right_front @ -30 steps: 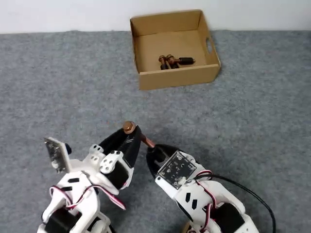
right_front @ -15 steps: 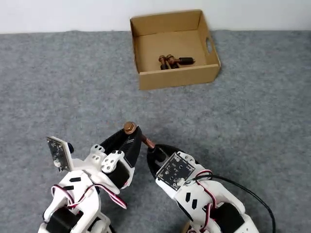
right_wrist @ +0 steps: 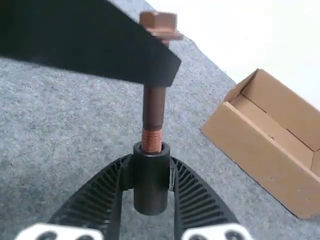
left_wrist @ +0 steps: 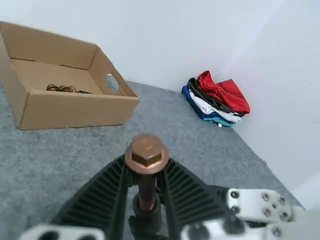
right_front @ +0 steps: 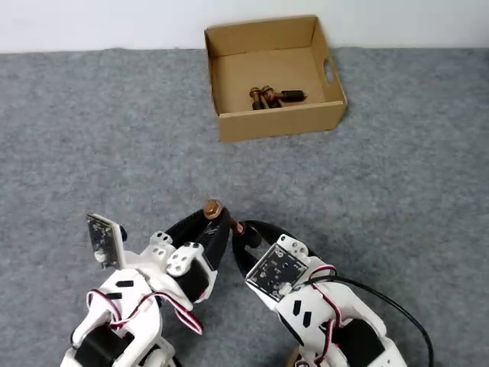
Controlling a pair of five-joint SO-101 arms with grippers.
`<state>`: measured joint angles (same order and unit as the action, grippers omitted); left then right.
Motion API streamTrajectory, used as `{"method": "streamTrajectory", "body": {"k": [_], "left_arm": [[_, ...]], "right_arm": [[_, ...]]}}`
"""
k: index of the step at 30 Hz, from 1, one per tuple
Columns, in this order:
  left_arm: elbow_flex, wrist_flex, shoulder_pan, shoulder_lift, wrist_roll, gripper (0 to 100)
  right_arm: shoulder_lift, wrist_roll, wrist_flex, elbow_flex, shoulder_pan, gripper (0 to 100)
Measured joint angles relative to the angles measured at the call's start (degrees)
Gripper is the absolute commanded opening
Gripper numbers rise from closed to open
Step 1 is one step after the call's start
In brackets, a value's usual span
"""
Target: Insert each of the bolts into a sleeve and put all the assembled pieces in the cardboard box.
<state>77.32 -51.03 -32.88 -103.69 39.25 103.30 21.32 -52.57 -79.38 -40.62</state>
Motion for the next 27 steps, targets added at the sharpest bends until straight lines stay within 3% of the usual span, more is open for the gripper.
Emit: {"method": "streamTrajectory", "body": {"k": [4,11,27], "left_arm": [[2.5,-1.8,-1.6,0.0,-1.8,2],[2.9,-6.8,-2.5,-0.1,-7.6,24],[1.1,-8.4,-2.6,-0.1,-12.0,25]], "right_arm": [[0.0,0.0,0.0,0.0,-0.1,0.8],[0.0,0.2,-0.1,-0.1,0.1,0.8],[0.0,2.1,0.0,-0.1,0.2,0.8]]}}
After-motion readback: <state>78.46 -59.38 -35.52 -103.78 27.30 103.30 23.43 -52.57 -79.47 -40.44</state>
